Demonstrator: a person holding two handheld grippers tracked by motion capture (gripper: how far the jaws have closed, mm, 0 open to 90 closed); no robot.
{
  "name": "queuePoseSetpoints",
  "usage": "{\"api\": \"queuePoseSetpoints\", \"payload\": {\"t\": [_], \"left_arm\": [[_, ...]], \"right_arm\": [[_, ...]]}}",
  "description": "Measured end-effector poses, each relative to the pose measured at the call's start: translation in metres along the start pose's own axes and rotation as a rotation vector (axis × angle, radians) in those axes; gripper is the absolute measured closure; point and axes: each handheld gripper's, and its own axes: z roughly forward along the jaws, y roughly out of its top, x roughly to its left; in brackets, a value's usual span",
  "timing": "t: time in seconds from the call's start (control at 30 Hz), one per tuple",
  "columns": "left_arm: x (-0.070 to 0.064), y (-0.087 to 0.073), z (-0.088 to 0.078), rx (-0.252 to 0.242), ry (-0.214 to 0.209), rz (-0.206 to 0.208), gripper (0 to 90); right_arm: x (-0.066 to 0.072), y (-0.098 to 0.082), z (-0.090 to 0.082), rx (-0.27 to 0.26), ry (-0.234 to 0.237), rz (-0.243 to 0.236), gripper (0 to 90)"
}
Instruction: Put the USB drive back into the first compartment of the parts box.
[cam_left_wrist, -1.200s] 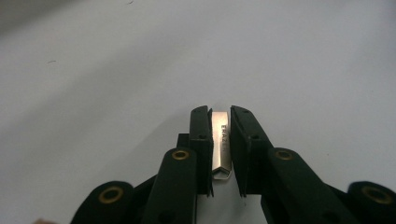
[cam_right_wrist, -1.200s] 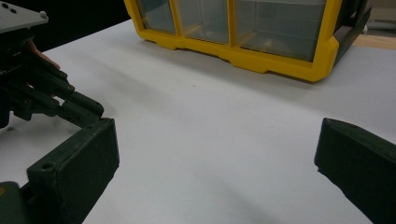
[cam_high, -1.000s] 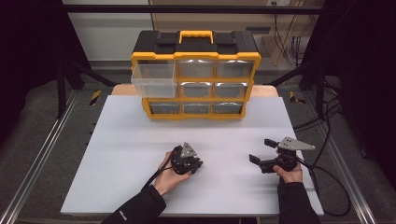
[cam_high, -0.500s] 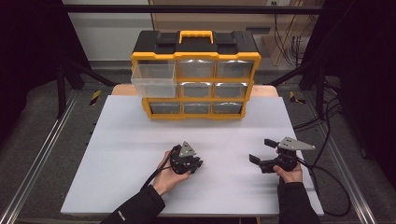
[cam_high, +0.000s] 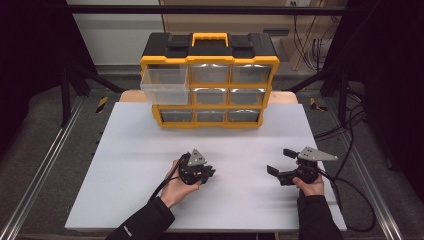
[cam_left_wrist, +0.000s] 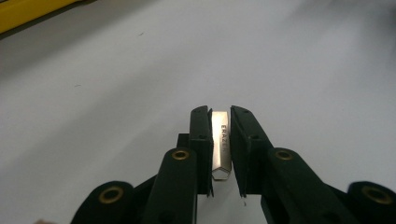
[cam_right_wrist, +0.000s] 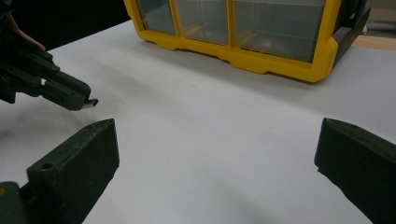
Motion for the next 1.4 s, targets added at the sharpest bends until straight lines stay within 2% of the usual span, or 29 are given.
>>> {"api": "queuePoseSetpoints", "payload": {"t": [1.4], "left_arm": [[0.016,0.007,-0.028,-0.049,0.035,-0.014,78.9]], "right_arm": [[0.000,0.001,-0.001,0.000,-0.002,0.001,0.6]]}}
